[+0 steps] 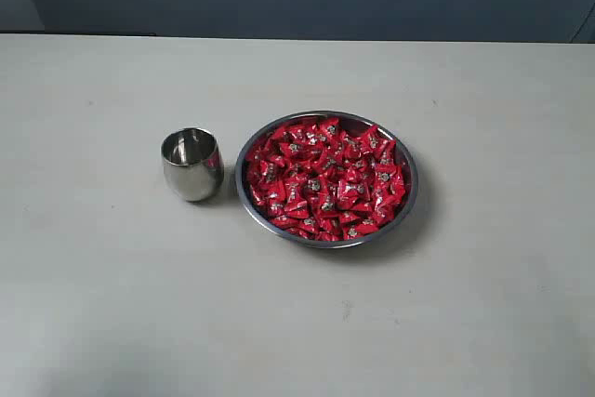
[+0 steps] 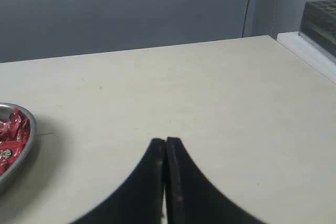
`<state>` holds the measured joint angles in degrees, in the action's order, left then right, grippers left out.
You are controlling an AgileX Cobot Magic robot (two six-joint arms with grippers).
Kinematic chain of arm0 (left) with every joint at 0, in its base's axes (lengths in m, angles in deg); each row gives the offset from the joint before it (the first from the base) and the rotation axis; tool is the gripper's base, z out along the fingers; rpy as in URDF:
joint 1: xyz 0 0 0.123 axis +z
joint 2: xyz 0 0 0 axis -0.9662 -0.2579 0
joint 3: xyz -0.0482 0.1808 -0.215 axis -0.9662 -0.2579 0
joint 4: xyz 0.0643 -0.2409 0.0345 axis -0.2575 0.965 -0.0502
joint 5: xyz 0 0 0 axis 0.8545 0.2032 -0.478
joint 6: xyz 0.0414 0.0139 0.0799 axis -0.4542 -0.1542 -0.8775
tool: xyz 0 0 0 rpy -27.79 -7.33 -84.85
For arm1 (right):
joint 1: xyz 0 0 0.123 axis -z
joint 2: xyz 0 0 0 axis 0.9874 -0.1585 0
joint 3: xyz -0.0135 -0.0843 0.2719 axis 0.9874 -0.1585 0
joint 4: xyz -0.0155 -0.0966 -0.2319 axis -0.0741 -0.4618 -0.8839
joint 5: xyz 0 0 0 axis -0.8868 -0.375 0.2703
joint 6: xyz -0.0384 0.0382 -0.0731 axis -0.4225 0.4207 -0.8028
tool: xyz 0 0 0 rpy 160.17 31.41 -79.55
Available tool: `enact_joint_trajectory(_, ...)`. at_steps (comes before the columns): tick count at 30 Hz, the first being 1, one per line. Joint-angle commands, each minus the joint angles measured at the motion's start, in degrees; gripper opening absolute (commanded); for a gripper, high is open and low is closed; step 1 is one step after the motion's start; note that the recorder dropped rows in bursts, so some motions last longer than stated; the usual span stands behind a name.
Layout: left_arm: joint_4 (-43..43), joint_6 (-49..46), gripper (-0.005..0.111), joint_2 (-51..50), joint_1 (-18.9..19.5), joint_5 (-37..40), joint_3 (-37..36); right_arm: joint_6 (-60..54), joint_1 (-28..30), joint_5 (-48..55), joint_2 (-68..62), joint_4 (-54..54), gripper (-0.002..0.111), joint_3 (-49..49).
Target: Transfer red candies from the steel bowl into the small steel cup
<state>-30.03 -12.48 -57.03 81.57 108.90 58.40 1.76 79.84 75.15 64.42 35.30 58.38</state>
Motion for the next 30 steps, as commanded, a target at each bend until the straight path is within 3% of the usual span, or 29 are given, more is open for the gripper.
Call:
enact_joint_trajectory(1, -0.1, 0.1, 0.0, 0.3, -0.3, -0.3, 0.5, -0.2, 0.3, -0.4, 0.4, -0.4, 0.0, -0.3)
enact_joint_trajectory(30, -0.1, 0.1, 0.0, 0.3, -0.3, -0.3, 0.5, -0.2, 0.3, -0.4, -5.9, -0.4, 0.0, 1.2)
